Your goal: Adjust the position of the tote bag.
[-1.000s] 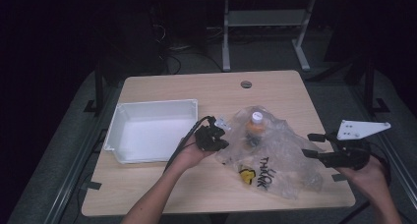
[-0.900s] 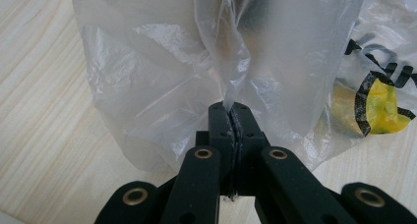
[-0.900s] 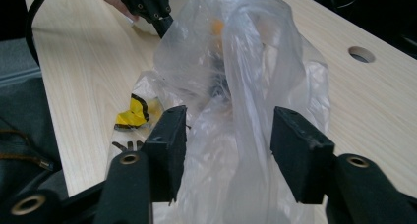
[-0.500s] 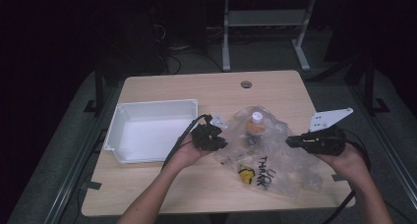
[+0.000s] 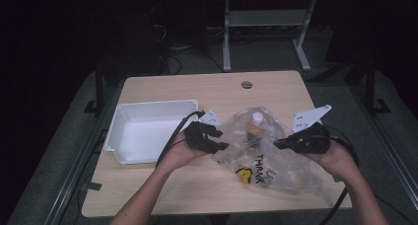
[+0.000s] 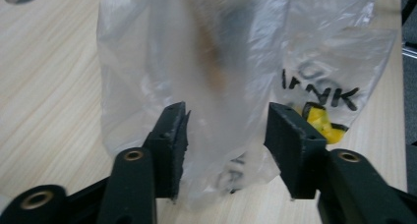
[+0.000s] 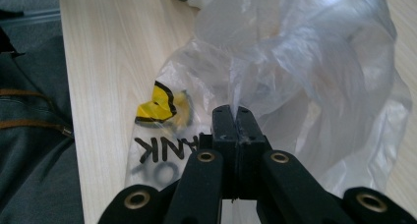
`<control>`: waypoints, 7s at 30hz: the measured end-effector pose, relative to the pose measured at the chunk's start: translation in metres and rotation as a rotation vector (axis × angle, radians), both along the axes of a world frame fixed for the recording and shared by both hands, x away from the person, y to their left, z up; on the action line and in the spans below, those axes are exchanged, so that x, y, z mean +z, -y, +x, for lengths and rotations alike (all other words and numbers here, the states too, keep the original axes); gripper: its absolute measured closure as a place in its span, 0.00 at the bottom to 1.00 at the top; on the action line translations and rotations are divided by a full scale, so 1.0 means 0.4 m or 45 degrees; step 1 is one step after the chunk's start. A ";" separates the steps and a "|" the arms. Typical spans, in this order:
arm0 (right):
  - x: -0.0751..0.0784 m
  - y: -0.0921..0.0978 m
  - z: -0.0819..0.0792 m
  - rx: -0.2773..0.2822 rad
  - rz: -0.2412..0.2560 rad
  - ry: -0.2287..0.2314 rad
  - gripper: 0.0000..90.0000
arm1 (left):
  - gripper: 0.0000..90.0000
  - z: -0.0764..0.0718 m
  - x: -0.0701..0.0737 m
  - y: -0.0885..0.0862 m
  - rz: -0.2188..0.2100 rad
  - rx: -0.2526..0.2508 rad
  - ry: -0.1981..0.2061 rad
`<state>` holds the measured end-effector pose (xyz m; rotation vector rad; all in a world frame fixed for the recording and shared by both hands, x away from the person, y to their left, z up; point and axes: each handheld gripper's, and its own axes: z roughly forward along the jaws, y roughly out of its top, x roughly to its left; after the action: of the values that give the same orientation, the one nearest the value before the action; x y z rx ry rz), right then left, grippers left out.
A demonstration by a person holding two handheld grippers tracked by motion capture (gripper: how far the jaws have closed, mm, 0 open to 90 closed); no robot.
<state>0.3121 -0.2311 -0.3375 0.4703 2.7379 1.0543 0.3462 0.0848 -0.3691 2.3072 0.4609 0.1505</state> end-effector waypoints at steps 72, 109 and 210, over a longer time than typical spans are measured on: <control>0.052 -0.170 0.049 0.190 0.029 -0.017 0.96 | 0.45 -0.061 0.047 0.063 -0.206 -0.080 0.075; -0.059 -0.137 -0.044 0.133 0.122 0.140 0.93 | 0.89 -0.026 0.078 0.152 -0.124 -0.170 -0.059; 0.004 0.054 0.243 -0.207 0.139 -0.022 1.00 | 1.00 0.163 0.086 0.030 0.016 0.233 0.112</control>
<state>0.4094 -0.2526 -0.3360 0.7076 2.6132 1.1652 0.4115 0.0727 -0.3347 2.2578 0.6273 0.3434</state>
